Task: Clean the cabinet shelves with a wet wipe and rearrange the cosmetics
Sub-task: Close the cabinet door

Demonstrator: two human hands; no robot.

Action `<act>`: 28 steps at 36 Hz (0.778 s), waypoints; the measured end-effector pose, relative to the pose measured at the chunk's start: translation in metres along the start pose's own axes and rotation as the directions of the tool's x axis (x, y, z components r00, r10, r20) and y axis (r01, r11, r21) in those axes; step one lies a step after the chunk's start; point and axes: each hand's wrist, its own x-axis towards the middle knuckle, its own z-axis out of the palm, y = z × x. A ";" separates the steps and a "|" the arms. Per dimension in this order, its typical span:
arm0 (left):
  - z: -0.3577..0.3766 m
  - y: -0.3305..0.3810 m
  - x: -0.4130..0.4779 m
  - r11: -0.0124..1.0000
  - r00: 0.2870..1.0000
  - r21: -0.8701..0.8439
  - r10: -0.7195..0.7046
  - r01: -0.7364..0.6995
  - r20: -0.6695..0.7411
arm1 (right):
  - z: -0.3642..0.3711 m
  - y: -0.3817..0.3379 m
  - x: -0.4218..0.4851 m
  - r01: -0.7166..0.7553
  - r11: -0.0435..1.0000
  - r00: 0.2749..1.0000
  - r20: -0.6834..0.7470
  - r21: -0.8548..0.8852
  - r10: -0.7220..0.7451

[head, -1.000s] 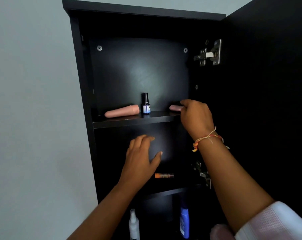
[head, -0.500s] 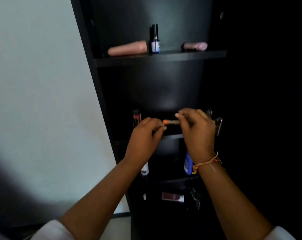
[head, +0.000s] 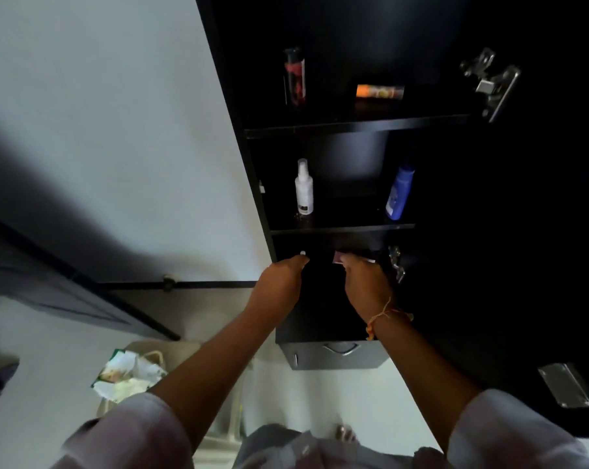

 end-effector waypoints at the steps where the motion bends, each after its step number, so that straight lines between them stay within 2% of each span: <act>1: 0.005 -0.005 -0.005 1.000 0.999 -0.001 -0.022 0.022 0.044 | 0.008 0.003 -0.007 -0.008 1.000 0.998 0.056 -0.026 0.010; 4: 0.019 -0.020 -0.019 0.997 0.990 -0.045 -0.051 0.057 0.129 | 0.026 0.007 -0.026 -0.076 0.996 0.979 0.185 -0.043 0.083; 7: 0.033 -0.036 -0.028 0.999 0.981 -0.019 -0.040 0.044 0.191 | 0.038 0.011 -0.043 -0.149 0.988 0.960 0.235 -0.042 0.155; 12: 0.048 -0.058 -0.039 0.999 0.962 0.032 -0.009 0.000 0.272 | 0.043 0.016 -0.074 -0.334 0.936 0.926 0.222 0.107 0.305; 15: 0.052 -0.070 -0.043 0.998 0.959 0.046 0.020 -0.034 0.282 | 0.046 0.018 -0.091 -0.497 0.826 0.867 0.160 0.264 0.471; 19: 0.056 -0.082 -0.046 0.995 0.952 0.051 0.062 -0.081 0.300 | 0.051 0.026 -0.109 -0.723 0.540 0.647 0.148 0.432 0.748; 21: 0.057 -0.086 -0.047 0.995 0.948 0.046 0.072 -0.090 0.310 | 0.055 0.030 -0.119 -0.758 0.328 0.487 0.154 0.564 0.860; 23: 0.059 -0.090 -0.047 0.994 0.944 0.050 0.080 -0.101 0.321 | 0.057 0.035 -0.131 -0.725 0.153 0.342 0.158 0.671 0.926; 26: 0.061 -0.094 -0.048 0.992 0.936 0.044 0.095 -0.117 0.339 | 0.051 0.044 -0.145 -0.617 0.030 0.136 0.069 0.787 0.988; 28: 0.062 -0.097 -0.048 0.991 0.932 0.041 0.108 -0.130 0.345 | 0.040 0.047 -0.154 -0.586 0.034 -0.005 -0.046 0.810 0.999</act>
